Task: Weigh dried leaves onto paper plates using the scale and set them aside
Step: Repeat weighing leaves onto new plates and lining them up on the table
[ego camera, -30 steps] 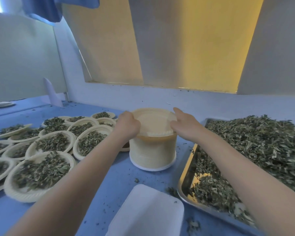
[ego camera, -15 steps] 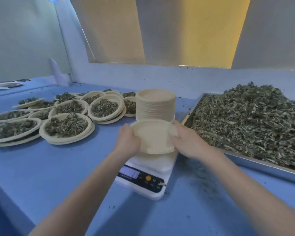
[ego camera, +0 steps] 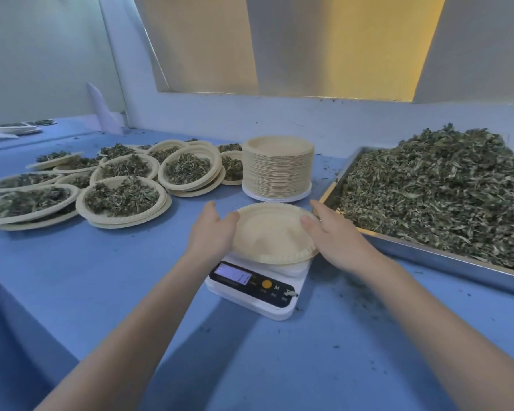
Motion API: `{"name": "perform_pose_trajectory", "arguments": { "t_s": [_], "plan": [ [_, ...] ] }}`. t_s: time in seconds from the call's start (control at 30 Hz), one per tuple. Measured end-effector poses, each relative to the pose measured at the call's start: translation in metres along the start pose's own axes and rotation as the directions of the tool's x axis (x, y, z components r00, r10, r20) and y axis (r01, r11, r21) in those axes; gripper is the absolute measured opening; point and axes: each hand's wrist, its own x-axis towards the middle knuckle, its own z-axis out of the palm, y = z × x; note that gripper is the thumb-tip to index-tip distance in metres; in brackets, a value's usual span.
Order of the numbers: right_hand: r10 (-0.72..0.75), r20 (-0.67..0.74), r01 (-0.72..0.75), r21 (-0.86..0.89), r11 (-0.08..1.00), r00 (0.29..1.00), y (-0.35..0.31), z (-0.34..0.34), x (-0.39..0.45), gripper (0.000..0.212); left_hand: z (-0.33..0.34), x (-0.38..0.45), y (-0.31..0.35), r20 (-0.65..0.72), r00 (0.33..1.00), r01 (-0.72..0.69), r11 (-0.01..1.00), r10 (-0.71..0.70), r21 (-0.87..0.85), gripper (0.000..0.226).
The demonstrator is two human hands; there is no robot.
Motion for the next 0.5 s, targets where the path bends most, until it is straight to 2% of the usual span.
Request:
{"name": "perform_pose_trajectory", "arguments": {
  "t_s": [0.33,0.43,0.5],
  "plan": [
    [-0.039,-0.013,0.039,0.024,0.999,0.999,0.0,-0.004,-0.003,0.06,0.007,0.005,-0.002,-0.013,1.0,-0.01,0.997,0.009,-0.07,0.052],
    [-0.041,-0.02,0.041,0.045,0.998,0.999,-0.001,-0.007,-0.004,0.06,0.002,0.009,-0.011,-0.069,0.998,0.011,0.997,-0.017,-0.081,0.036],
    [-0.056,-0.003,0.056,0.047,0.997,0.998,-0.003,-0.009,-0.006,0.067,-0.002,0.011,-0.022,-0.098,0.994,0.033,0.986,-0.05,-0.165,0.031]
  ]
}}
